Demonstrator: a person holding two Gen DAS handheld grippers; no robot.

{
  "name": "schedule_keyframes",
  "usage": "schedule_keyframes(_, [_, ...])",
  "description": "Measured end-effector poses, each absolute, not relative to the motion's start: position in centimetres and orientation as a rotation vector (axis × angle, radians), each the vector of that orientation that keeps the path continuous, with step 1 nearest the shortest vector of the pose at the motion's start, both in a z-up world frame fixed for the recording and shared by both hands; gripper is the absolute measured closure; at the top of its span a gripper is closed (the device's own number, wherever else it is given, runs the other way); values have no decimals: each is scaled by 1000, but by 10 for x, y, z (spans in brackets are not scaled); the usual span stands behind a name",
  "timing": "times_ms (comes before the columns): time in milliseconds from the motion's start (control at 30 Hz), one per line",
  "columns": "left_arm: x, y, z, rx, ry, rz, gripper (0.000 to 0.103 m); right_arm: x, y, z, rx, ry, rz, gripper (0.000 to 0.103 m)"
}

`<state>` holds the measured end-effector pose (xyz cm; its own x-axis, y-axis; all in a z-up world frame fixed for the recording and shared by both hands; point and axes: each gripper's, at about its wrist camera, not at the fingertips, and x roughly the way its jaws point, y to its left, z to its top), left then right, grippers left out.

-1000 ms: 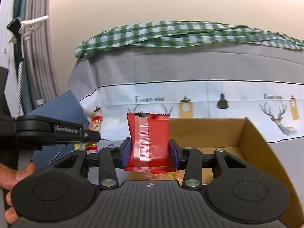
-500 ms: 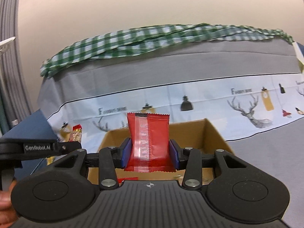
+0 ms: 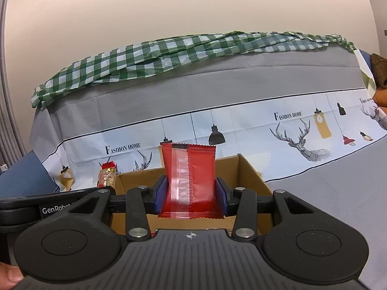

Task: Organize snacks
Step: 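Carry the red-gold snack and red bar over the cardboard box with both tools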

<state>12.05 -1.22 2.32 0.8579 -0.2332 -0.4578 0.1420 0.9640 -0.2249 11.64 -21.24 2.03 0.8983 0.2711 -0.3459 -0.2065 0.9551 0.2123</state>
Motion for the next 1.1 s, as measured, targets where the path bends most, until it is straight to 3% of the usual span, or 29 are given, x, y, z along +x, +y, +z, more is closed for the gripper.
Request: schedule_keyframes(1100, [123,-20,23,-201,503,-207,86,117,-208,17,160,392,257,59])
